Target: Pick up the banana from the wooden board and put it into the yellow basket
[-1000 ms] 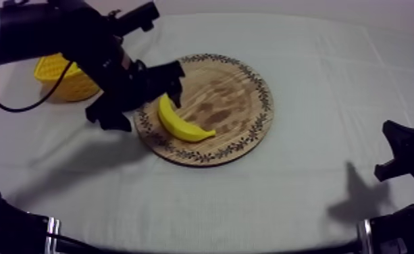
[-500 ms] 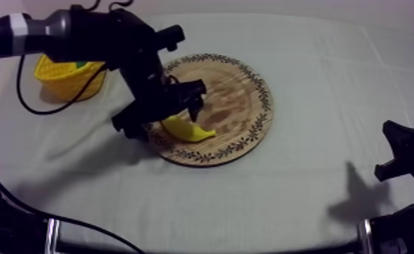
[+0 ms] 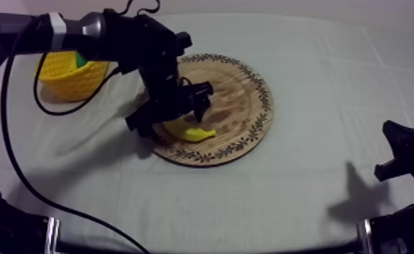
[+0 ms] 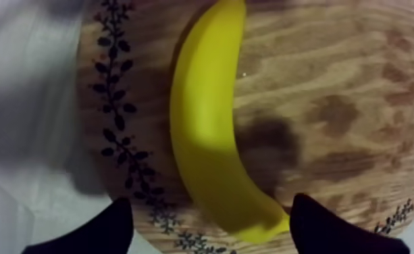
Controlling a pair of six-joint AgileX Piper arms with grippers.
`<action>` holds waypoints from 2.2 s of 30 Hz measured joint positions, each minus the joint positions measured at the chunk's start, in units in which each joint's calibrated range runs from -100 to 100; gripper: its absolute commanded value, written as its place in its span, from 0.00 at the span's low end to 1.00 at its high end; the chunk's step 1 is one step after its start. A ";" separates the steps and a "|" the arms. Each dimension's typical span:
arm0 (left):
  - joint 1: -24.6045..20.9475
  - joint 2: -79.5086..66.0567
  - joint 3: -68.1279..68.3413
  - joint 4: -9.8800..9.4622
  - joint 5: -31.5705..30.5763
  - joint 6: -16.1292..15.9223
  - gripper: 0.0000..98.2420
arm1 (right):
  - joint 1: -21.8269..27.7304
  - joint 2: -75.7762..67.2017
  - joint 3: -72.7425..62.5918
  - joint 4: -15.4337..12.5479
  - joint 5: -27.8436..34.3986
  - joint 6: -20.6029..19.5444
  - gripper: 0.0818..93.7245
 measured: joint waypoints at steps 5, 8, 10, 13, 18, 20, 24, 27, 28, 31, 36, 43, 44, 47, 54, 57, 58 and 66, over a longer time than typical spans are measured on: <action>-0.45 0.81 -0.07 -0.58 -0.94 0.61 0.84 | 0.00 0.00 0.00 0.00 0.00 0.00 0.00; -0.62 1.14 -0.14 -0.95 -1.76 0.90 0.83 | 0.00 0.00 0.00 0.00 0.00 0.00 0.00; -0.83 1.35 -0.47 -1.00 -1.76 1.01 0.83 | 0.00 0.00 0.00 0.00 0.00 0.00 0.00; -1.12 1.86 -1.27 -1.02 -1.37 1.05 0.82 | 0.00 0.00 0.00 0.00 0.00 0.00 0.00; -1.25 3.54 -3.39 -1.07 0.64 1.02 0.80 | 0.00 0.00 0.00 0.00 0.00 0.00 0.00; -1.27 4.10 -4.04 -1.07 1.58 0.93 0.79 | 0.00 0.00 0.00 0.00 0.00 0.00 0.00; -1.31 4.83 -5.13 -1.07 2.50 0.70 0.76 | 0.00 0.00 0.00 0.00 0.00 0.00 0.00; -1.31 5.38 -5.97 -1.07 3.27 0.34 0.74 | 0.00 0.00 0.00 0.00 0.00 0.00 0.00; -1.29 5.64 -6.13 -1.07 3.44 0.16 0.73 | 0.00 0.00 0.00 0.00 0.00 0.00 0.00; -1.29 6.30 -7.04 -1.01 4.42 -0.20 0.72 | 0.00 0.00 0.00 0.00 0.00 0.00 0.00; -1.29 7.74 -8.61 -1.01 6.52 -0.81 0.69 | 0.00 0.00 0.00 0.00 0.00 0.00 0.00; -1.29 9.13 -10.36 -1.01 8.07 -2.09 0.60 | 0.00 0.00 0.00 0.00 0.00 0.00 0.00; -1.29 9.19 -10.55 -0.95 8.18 -2.12 0.57 | 0.00 0.00 0.00 0.00 0.00 0.00 0.00; -1.33 9.38 -10.81 -0.95 8.36 -2.29 0.52 | 0.00 0.00 0.00 0.00 0.00 0.00 0.00; -1.40 9.45 -11.02 -0.95 8.42 -2.67 0.36 | 0.00 0.00 0.00 0.00 0.00 0.00 0.00; -1.40 9.45 -11.02 -1.08 8.31 -2.80 0.31 | 0.00 0.00 0.00 0.00 0.00 0.00 0.00; -1.40 9.39 -10.95 -1.14 8.30 -2.80 0.30 | 0.00 0.00 0.00 0.00 0.00 0.00 0.00; -1.49 7.99 -9.13 -1.59 6.74 -3.05 0.25 | 0.00 0.00 0.00 0.00 0.00 0.00 0.00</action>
